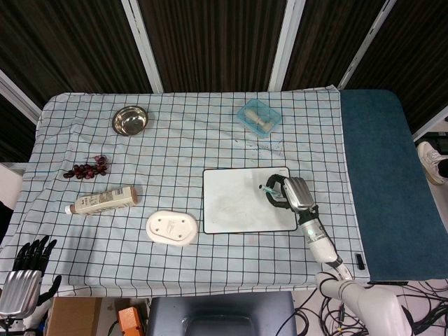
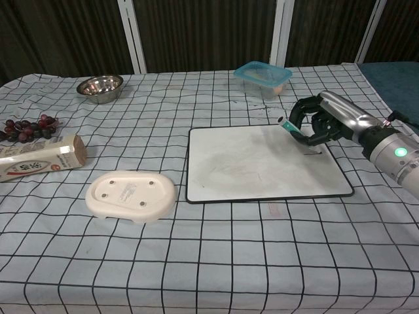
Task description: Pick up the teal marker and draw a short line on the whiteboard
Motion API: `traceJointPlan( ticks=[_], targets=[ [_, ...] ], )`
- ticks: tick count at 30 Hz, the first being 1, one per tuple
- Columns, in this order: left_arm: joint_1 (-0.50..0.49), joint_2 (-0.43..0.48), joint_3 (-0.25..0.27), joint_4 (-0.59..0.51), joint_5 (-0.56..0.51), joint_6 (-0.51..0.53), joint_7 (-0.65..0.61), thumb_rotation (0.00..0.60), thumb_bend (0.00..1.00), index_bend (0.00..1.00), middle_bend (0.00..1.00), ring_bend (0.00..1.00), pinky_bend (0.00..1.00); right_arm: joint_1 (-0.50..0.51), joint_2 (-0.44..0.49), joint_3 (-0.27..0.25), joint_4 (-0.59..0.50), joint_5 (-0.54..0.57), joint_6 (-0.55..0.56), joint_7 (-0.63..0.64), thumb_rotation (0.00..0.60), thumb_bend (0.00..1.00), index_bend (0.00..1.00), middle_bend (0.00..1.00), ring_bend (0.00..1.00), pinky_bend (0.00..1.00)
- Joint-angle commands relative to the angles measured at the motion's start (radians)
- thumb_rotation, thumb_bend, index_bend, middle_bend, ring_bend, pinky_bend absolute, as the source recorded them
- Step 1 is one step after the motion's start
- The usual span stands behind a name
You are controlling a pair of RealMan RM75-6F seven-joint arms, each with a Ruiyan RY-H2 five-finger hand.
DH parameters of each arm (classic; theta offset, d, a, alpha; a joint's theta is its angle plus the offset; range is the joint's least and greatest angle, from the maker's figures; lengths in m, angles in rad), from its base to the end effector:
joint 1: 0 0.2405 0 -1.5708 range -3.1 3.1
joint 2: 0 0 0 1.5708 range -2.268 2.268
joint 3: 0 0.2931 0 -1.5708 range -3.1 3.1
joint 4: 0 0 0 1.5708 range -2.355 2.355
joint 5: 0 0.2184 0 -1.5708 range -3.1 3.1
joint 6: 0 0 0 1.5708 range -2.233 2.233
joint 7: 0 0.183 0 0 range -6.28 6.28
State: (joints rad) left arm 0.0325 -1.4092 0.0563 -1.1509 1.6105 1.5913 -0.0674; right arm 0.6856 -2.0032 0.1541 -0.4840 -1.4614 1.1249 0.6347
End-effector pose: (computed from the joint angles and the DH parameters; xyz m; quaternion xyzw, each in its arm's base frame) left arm -0.4081 0.1582 0.0945 -0.6288 -0.3670 -0.3473 0.5910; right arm -0.2512 -0.4393 -0.0831 0.6035 -0.4624 0.5183 0.3916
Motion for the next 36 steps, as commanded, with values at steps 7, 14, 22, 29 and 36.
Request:
traceJointPlan(
  ticks=[7, 14, 22, 29, 36],
  targets=[
    [0.001, 0.001, -0.001, -0.003, 0.0, 0.004, 0.002, 0.6, 0.37, 0.0, 0.0, 0.0, 0.06, -0.008, 0.009, 0.0, 0.0, -0.003, 0.022, 0.04, 0.6, 0.38, 1.0, 0.76, 0.74, 0.74],
    [0.002, 0.001, -0.001, -0.003, 0.002, 0.007, 0.001, 0.6, 0.37, 0.0, 0.0, 0.0, 0.06, -0.011, 0.042, -0.008, -0.101, -0.029, 0.084, 0.032, 0.6, 0.38, 1.0, 0.76, 0.74, 0.74],
    [0.007, 0.002, -0.001, -0.001, 0.001, 0.014, -0.003, 0.6, 0.37, 0.0, 0.0, 0.0, 0.06, -0.012, 0.029, -0.024, -0.145, -0.037, 0.072, -0.013, 0.6, 0.38, 1.0, 0.76, 0.74, 0.74],
    [0.009, 0.003, -0.001, 0.002, 0.001, 0.017, -0.007, 0.6, 0.37, 0.0, 0.0, 0.0, 0.06, -0.015, 0.01, -0.032, -0.118, -0.043, 0.072, -0.018, 0.6, 0.38, 1.0, 0.76, 0.74, 0.74],
    [0.007, 0.003, -0.001, 0.002, 0.002, 0.013, -0.008, 0.6, 0.37, 0.0, 0.0, 0.0, 0.06, -0.016, 0.008, -0.032, -0.102, -0.043, 0.07, -0.012, 0.6, 0.38, 1.0, 0.76, 0.74, 0.74]
  ],
)
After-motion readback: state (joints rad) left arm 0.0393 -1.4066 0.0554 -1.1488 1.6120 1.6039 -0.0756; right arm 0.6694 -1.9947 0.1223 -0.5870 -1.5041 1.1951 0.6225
